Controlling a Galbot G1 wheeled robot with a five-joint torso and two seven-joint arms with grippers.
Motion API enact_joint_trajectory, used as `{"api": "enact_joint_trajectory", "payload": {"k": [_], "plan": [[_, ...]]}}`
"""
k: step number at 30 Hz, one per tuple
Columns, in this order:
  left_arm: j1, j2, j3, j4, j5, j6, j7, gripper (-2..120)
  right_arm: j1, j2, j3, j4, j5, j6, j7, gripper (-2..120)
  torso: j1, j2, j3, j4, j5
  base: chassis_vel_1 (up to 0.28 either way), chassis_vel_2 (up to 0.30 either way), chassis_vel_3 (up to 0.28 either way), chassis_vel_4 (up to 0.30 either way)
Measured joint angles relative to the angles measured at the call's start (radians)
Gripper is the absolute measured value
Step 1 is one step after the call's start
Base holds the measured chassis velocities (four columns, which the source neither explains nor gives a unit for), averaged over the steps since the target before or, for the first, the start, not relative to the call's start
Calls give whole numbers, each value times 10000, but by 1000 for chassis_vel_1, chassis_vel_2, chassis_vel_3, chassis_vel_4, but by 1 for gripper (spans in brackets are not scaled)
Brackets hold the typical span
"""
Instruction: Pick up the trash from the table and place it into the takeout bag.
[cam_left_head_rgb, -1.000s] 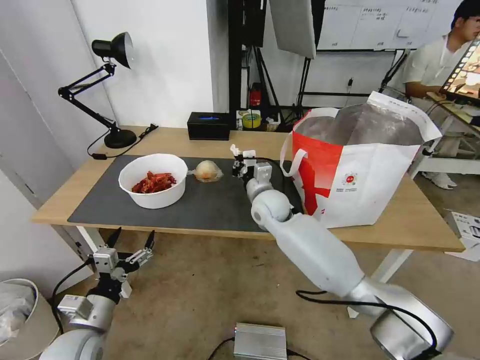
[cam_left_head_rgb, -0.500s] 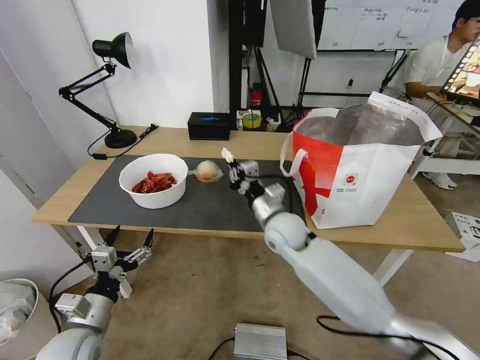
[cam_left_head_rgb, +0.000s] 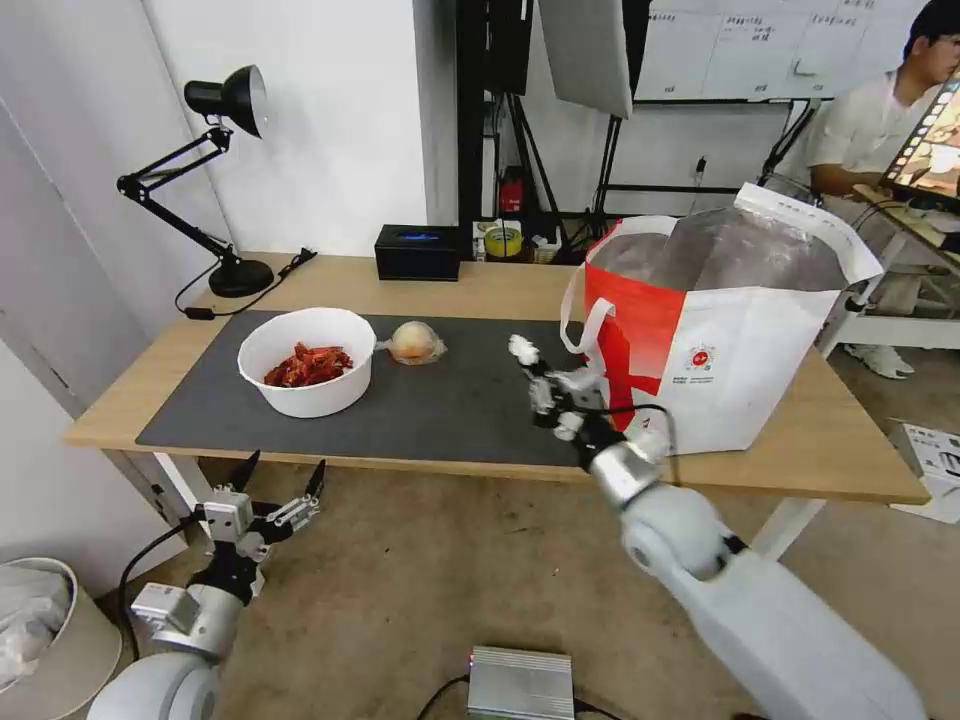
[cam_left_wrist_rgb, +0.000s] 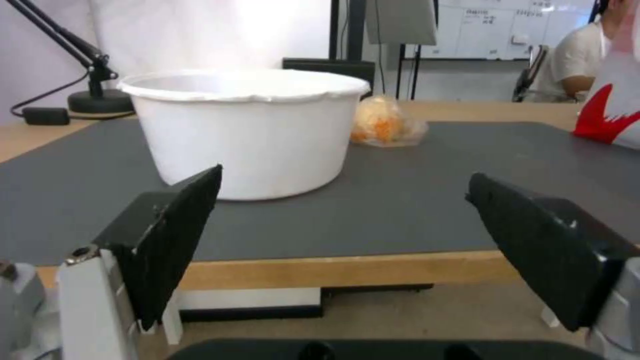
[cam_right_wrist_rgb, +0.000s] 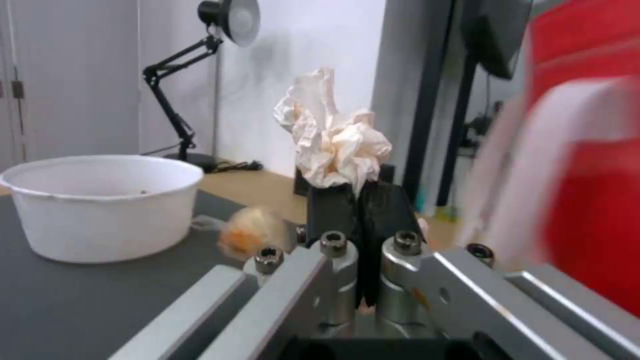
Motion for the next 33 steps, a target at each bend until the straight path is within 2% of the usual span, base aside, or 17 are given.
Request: {"api": "enact_joint_trajectory", "payload": {"k": [5, 10, 13, 16, 19, 27, 31, 33], "plan": [[-62, -48, 125, 44, 48, 1, 1, 100, -1046, -272, 1162, 642, 55, 286, -486, 0, 0, 0, 1, 0, -2, 0, 0, 0, 0], [-58, -74, 141, 40, 56, 1, 0, 100, -1780, -169, 2261, 1135, 594, 698, -1149, 0, 0, 0, 1, 0, -2, 0, 0, 0, 0], [-44, -74, 141, 24, 57, 1, 0, 100, -1888, -129, 2722, 1443, 922, 720, -1127, 0, 1, -1, 1, 0, -1, 0, 0, 0, 0], [-39, -69, 140, 18, 57, 1, 0, 100, -1824, -163, 3173, 1846, 1329, 567, -825, 0, 0, 0, 1, 0, -3, 0, 0, 0, 0], [-44, -77, 140, 6, 57, -7, 1, 100, -1446, -527, 3840, 2189, 1979, 308, -306, 0, 1, -1, 1, 2, -3, 0, 0, 0, 0], [-122, -137, 210, -15, 67, -11, 3, 100, -604, -1310, 4497, 1929, 2922, -38, 455, 0, 1, -1, 1, 1, -2, 0, 0, 0, 0], [-191, -168, 266, 17, 92, -11, 4, 100, 238, -1877, 4554, 1591, 3571, -665, 1136, 0, 2, -2, 2, 2, -3, 0, 0, 0, 0], [-225, -204, 296, 50, 96, -7, 5, 100, 1084, -2335, 4323, 1219, 4260, -1525, 1731, 0, 1, -2, 2, 1, -3, 0, 0, 0, 0]]}}
